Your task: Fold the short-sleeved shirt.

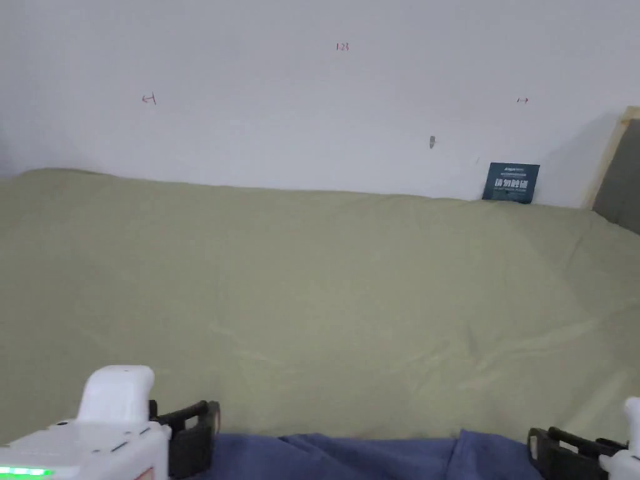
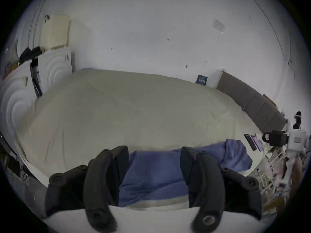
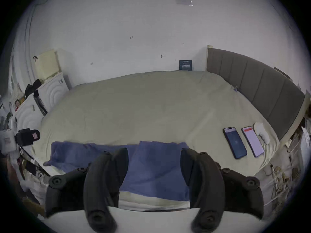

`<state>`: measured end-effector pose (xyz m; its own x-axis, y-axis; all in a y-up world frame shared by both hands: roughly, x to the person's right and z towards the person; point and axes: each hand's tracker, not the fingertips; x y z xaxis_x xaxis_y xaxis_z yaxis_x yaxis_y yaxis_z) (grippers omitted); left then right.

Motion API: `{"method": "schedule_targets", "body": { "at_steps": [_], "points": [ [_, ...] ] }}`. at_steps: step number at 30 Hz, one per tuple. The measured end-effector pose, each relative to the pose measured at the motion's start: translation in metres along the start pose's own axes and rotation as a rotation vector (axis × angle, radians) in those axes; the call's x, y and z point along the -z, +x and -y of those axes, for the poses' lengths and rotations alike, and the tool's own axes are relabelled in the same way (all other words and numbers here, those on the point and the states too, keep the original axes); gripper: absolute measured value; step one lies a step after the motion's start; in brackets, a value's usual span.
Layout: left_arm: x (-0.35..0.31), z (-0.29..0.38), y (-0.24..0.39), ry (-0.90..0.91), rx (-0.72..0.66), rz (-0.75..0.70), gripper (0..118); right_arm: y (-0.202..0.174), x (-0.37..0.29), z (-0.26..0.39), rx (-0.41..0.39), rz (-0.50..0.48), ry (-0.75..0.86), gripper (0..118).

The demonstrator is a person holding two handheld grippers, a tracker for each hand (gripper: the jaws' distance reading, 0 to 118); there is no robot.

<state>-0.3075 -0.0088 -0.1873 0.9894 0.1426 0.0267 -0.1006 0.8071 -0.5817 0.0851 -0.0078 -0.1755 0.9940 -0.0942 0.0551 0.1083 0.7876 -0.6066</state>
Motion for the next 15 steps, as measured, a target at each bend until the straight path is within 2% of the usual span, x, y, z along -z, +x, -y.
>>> {"method": "schedule_targets", "body": {
  "at_steps": [1, 3, 4, 5, 6, 8, 10, 15],
  "points": [
    [0.008, 0.007, 0.009, 0.005, -0.009, -0.014, 57, -0.010, 0.001, 0.004, 0.006, -0.002, 0.004, 42],
    [0.009, 0.018, 0.036, 0.023, -0.008, -0.013, 42, -0.030, 0.004, 0.015, 0.007, -0.013, 0.019, 14],
    [0.012, 0.023, 0.051, 0.028, 0.014, -0.030, 10, -0.040, 0.005, 0.024, -0.030, 0.024, 0.047, 1],
    [0.011, 0.029, 0.059, 0.050, 0.048, -0.074, 0, -0.046, 0.006, 0.031, -0.052, 0.019, 0.049, 0],
    [0.013, 0.034, 0.068, 0.043, 0.070, -0.050, 0, -0.052, 0.009, 0.036, -0.098, -0.002, 0.037, 0],
    [0.018, 0.040, 0.079, 0.025, 0.076, -0.047, 0, -0.064, 0.014, 0.048, -0.129, 0.025, 0.031, 0],
    [0.022, 0.048, 0.088, 0.006, 0.115, -0.123, 0, -0.073, 0.021, 0.054, -0.140, 0.040, 0.039, 0],
    [0.029, 0.054, 0.087, -0.037, 0.060, -0.121, 0, -0.091, 0.026, 0.067, -0.165, 0.014, 0.010, 0]
  ]
}}
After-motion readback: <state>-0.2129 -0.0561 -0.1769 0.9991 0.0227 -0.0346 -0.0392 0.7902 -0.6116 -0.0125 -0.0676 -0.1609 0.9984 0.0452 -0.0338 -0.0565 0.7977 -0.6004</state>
